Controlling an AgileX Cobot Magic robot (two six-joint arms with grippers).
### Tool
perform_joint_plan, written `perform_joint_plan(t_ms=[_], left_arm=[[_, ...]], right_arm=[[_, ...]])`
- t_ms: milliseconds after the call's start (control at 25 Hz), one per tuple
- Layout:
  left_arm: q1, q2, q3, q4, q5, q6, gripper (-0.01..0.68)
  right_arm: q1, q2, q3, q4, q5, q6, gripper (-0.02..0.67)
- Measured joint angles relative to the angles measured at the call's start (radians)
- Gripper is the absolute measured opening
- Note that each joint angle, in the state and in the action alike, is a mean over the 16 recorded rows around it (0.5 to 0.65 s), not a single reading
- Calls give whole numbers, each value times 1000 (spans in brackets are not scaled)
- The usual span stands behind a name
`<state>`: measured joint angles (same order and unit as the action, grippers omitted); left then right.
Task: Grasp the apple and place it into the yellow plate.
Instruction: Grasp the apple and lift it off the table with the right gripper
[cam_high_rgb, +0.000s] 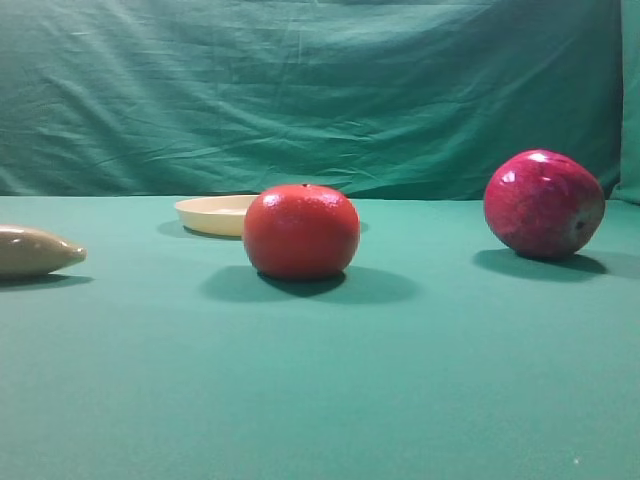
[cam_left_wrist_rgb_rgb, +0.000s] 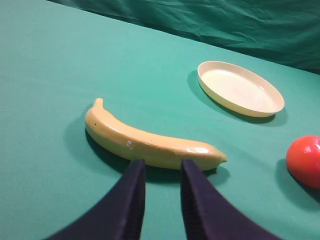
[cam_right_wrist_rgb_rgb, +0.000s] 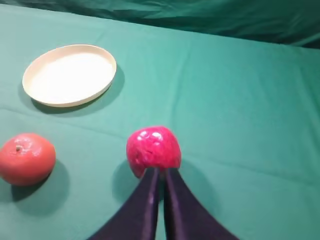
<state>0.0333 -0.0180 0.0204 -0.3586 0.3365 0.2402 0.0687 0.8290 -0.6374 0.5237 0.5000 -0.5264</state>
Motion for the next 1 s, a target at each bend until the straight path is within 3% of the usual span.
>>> perform_joint_plan(t_ms=[360,760,880,1000], left_arm=[[0,0,0,0,0,0,157],[0,0,0,0,0,0,157],[0,0,0,0,0,0,157],[0,0,0,0,0,0,157]], right_arm=[[53,307,-183,12,28,-60,0],[154,613,-360,-199,104,54,3],[168,683,-404,-262,126,101,41],[172,735,-441,-306,146,137,130]])
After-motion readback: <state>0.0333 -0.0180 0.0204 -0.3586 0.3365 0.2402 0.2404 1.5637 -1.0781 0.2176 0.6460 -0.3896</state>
